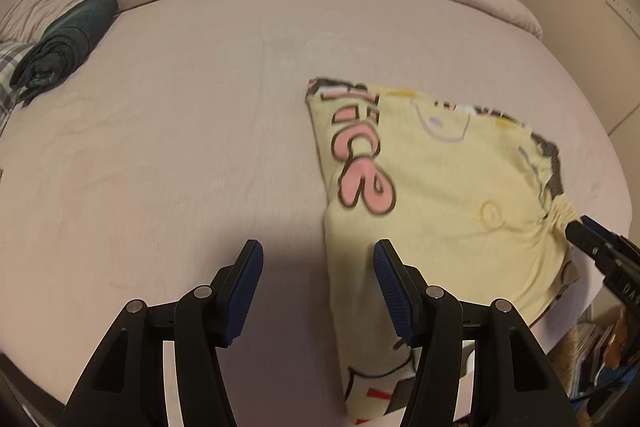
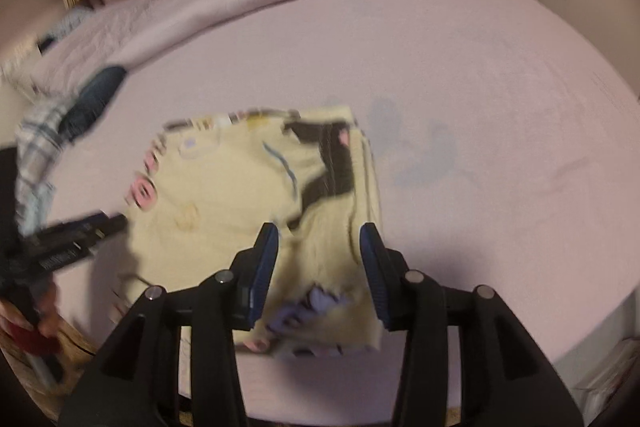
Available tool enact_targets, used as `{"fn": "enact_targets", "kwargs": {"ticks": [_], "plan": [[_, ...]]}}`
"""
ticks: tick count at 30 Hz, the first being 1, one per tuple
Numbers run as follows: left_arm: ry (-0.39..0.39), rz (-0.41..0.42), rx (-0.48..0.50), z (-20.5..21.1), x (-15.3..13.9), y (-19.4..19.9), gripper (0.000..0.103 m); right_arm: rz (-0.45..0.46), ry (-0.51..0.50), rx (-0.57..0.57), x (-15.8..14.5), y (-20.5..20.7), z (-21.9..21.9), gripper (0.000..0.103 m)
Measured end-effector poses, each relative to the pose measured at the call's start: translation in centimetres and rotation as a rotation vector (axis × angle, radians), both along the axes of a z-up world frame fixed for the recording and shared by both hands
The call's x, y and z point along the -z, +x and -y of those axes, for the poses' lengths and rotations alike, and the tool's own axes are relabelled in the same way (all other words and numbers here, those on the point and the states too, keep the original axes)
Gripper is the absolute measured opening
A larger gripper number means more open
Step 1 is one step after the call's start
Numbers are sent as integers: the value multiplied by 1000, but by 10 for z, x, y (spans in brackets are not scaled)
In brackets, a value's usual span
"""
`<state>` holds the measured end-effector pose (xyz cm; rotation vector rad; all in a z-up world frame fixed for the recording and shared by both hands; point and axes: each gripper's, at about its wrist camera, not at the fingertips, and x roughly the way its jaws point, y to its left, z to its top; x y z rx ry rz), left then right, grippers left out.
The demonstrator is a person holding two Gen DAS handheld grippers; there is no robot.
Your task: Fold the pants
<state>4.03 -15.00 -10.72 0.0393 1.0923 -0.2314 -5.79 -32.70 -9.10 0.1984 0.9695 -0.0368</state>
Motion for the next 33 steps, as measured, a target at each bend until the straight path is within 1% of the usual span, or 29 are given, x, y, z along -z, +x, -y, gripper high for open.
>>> {"fn": "enact_targets", "kwargs": {"ticks": [2,3,6,9,11,14,15,16,17,18,19,20,22,24,26,29,30,33], "plan": [[10,-11,-6,0,5,0,59,-29,-52,-4,7,-2,-3,43],[9,-16,-8,0,8,0,59,-49,-55,6,14,-3,-2,43],[4,-13,-14,-3,11,-2,59,-64,-11,40,22,-5,6,45],[-3,-16,-33,-9,14,-3,64,-81,42,66,29,-5,15,48],[-11,-22,-42,-12,14,-3,67,-67,65,73,31,-7,19,48],[-58,-58,-54,-22,11,-1,69,-49,78,65,26,-12,20,48],[-80,-68,-59,-27,9,-1,69,-48,99,65,24,-13,23,51],[-101,-73,-68,-33,7,0,69,-48,122,70,22,-14,26,58],[-114,-70,-79,-40,4,1,69,-46,146,77,20,-15,30,62],[-123,-61,-91,-46,0,2,69,-42,178,90,18,-17,36,70],[-128,-49,-99,-52,-4,2,70,-32,205,101,16,-19,43,72],[-132,-40,-102,-56,-6,3,71,-19,230,106,14,-21,52,72],[-148,-37,-100,-64,-8,7,79,-2,262,114,13,-27,59,73],[-172,-53,-106,-68,-4,9,79,3,314,117,13,-28,68,75],[-208,-91,-110,-71,4,12,79,8,365,102,15,-23,71,75],[-266,-144,-84,-65,16,16,79,-6,439,80,24,-18,73,75],[-275,-151,-77,-63,17,17,79,-14,463,75,28,-14,74,75],[-286,-136,-47,-53,17,18,79,-20,518,49,35,-9,76,75]]}}
